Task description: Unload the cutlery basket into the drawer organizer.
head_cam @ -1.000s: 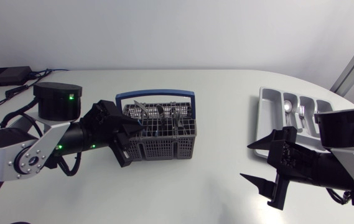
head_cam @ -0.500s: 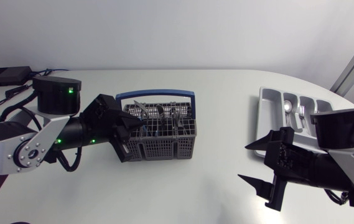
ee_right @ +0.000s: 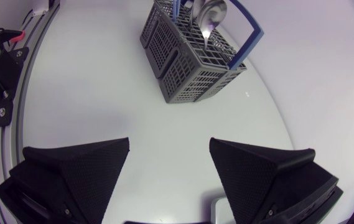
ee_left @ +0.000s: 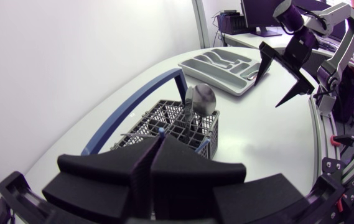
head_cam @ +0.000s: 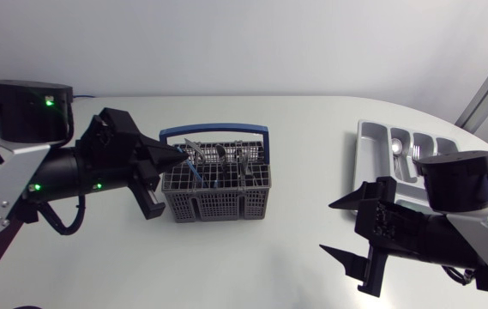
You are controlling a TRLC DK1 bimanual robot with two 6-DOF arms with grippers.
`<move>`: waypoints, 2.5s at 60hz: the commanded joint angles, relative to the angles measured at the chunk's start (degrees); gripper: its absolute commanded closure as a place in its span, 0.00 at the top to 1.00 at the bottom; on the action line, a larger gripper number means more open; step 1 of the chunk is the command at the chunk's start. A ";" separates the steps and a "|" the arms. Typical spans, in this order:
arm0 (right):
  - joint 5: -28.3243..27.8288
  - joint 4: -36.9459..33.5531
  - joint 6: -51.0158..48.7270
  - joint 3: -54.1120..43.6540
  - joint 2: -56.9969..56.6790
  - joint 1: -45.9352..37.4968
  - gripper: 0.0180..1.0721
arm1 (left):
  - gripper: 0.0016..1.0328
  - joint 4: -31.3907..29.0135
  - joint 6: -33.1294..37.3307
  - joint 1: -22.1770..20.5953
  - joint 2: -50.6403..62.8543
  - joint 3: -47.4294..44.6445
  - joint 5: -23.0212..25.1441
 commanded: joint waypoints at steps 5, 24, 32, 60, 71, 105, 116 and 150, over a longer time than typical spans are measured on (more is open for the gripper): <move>1.48 -1.24 2.83 2.56 -0.67 2.63 0.88 | 0.21 -4.85 -1.25 0.44 -5.57 3.16 0.48; 2.53 -4.23 7.48 7.57 -2.52 6.41 0.88 | 0.21 -16.54 -2.92 0.00 -14.10 8.34 0.48; 2.71 -5.11 11.00 10.12 -3.31 8.07 0.88 | 0.21 -19.79 -6.18 -0.79 -14.80 10.37 0.57; 6.05 -0.72 21.46 15.56 -1.64 13.79 0.85 | 0.21 -17.33 -26.22 -6.15 -5.75 18.36 1.44; 6.22 2.89 23.30 16.00 1.26 14.49 0.80 | 0.21 -12.50 -31.14 -8.79 -0.48 19.86 1.44; 5.96 12.73 28.84 19.87 12.60 15.99 0.54 | 0.21 -8.19 -35.88 -14.24 8.75 23.55 0.74; 6.05 13.87 29.19 20.75 14.71 16.25 0.37 | 0.21 -8.19 -35.97 -14.24 9.28 24.08 0.74; 3.50 12.12 30.25 21.72 17.43 16.34 0.06 | 0.22 -7.49 -35.71 -13.53 9.19 23.29 0.83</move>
